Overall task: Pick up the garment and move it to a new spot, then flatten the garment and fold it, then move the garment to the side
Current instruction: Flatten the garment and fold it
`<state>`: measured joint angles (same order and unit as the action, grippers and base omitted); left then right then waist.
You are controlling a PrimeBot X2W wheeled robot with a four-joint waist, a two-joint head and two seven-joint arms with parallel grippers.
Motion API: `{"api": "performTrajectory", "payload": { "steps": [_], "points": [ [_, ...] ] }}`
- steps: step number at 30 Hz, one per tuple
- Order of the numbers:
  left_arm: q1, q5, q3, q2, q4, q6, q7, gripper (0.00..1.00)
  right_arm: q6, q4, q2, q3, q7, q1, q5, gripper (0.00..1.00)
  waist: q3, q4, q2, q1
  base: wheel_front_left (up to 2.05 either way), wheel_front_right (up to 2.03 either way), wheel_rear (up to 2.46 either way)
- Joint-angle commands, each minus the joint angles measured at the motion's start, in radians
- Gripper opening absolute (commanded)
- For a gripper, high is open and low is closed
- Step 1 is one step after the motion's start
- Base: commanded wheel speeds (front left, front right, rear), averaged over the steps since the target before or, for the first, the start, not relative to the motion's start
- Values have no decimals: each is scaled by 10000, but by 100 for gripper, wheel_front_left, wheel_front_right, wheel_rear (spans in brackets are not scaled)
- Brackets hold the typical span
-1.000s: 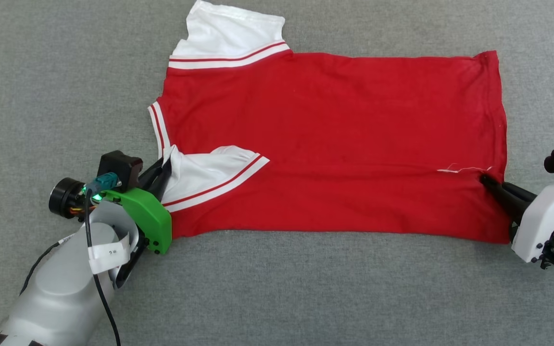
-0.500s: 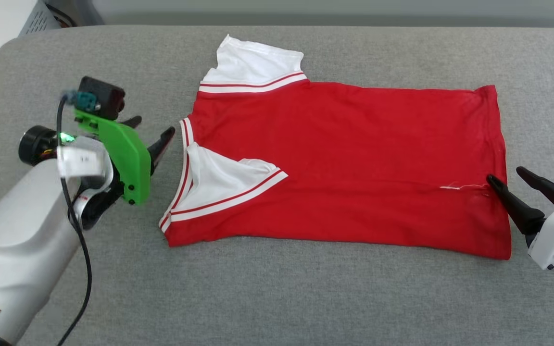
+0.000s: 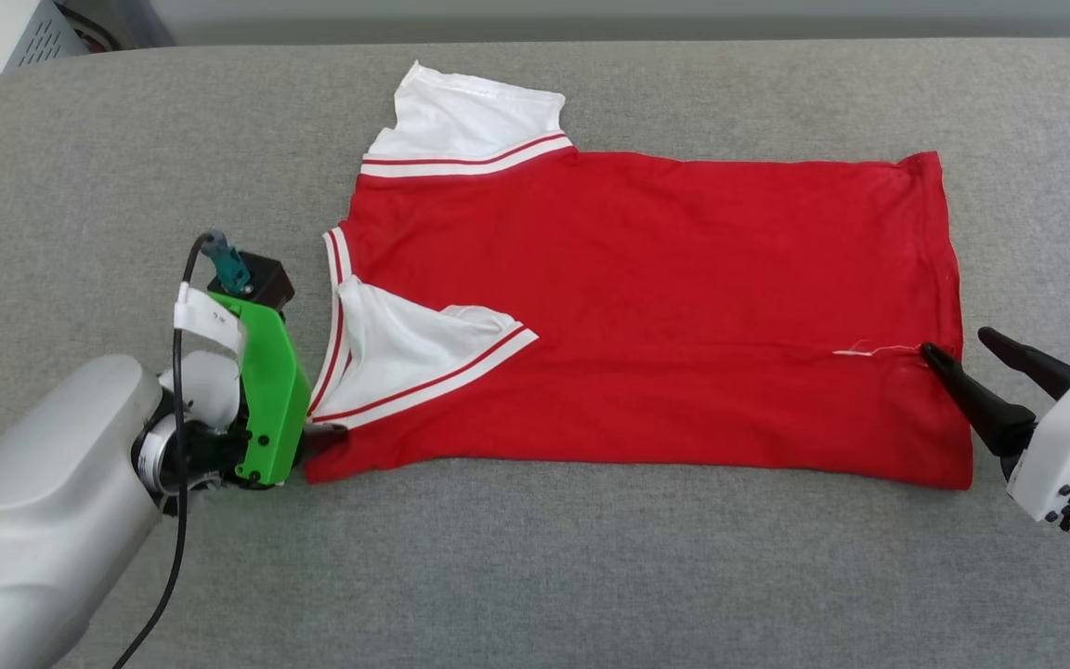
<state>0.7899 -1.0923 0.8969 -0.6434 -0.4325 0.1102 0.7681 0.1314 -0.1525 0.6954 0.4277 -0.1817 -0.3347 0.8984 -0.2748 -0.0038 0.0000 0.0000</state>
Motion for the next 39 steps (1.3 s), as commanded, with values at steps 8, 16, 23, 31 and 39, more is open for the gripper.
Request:
{"api": "performTrajectory", "payload": {
  "steps": [8,16,23,31,39],
  "points": [
    [-942,-94,351,458,-931,27,-447,0,-7,122,-155,-74,-118,-200,-247,100,-182,-261,0,0,0,0,0],
    [-923,140,196,99,-529,159,-1751,0,-7,799,839,-134,-1364,-764,-426,100,266,-194,0,0,0,0,0],
    [-983,214,84,-277,382,185,-2455,0,-7,1024,1685,-398,-3976,-965,139,100,354,-28,0,0,0,0,0],
    [-961,431,164,-167,1032,123,-2722,0,-7,366,941,-399,-5250,-513,-146,100,22,292,0,0,0,0,0],
    [-812,732,275,-83,986,84,-2878,0,-7,-1070,-260,19,-5109,2,-642,100,-273,485,0,0,0,0,0]
  ]
}}
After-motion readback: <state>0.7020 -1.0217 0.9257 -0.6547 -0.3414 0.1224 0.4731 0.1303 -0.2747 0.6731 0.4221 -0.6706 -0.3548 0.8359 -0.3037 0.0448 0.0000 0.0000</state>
